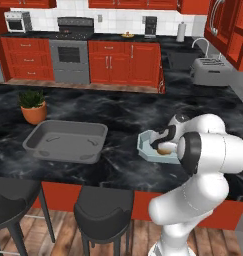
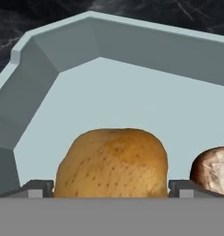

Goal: Place the cold items (potato and mushroom) from the fridge in one tupperware on the dining counter. Place the warm items (hot dog and kebab skewer) in the stove area in another tupperware.

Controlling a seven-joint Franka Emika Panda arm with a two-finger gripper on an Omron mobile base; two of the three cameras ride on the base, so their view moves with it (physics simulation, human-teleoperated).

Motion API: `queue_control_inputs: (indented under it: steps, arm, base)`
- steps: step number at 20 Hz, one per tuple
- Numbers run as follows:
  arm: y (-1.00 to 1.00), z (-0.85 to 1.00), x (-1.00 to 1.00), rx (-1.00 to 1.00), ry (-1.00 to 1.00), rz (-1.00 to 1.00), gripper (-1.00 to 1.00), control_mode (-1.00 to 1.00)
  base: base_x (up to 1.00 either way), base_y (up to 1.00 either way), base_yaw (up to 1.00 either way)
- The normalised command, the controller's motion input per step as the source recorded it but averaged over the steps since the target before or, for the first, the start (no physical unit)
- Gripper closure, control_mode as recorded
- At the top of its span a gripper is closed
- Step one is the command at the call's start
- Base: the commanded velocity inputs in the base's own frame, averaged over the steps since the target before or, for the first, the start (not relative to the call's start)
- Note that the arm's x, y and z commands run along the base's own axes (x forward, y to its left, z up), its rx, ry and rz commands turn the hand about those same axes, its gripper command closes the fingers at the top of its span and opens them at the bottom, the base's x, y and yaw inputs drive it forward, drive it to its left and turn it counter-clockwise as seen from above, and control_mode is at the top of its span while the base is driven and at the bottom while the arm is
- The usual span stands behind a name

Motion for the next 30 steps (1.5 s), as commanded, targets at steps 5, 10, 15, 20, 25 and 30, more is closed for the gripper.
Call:
queue_control_inputs:
  steps: [5,10,15,20,25,30]
  arm:
    - [-0.03,0.18,0.0,0.0,0.01,0.0,-1.0,-1.0]
    - [0.0,0.33,0.0,0.0,0.05,0.0,-1.0,-1.0]
    - [-0.01,0.45,-0.06,0.0,0.03,0.0,-1.0,-1.0]
    - [0.01,0.43,-0.62,0.0,-0.01,0.0,-1.0,-1.0]
    - [0.13,0.43,-0.93,0.0,0.0,0.0,-1.0,-1.0]
    - [0.2,0.49,-0.84,0.0,0.01,0.0,-1.0,-1.0]
  base:
    - [0.0,0.0,0.0]
    - [0.0,0.0,0.0]
    - [0.0,0.0,0.0]
    - [0.0,0.0,0.0]
    - [0.0,0.0,0.0]
    - [0.0,0.0,0.0]
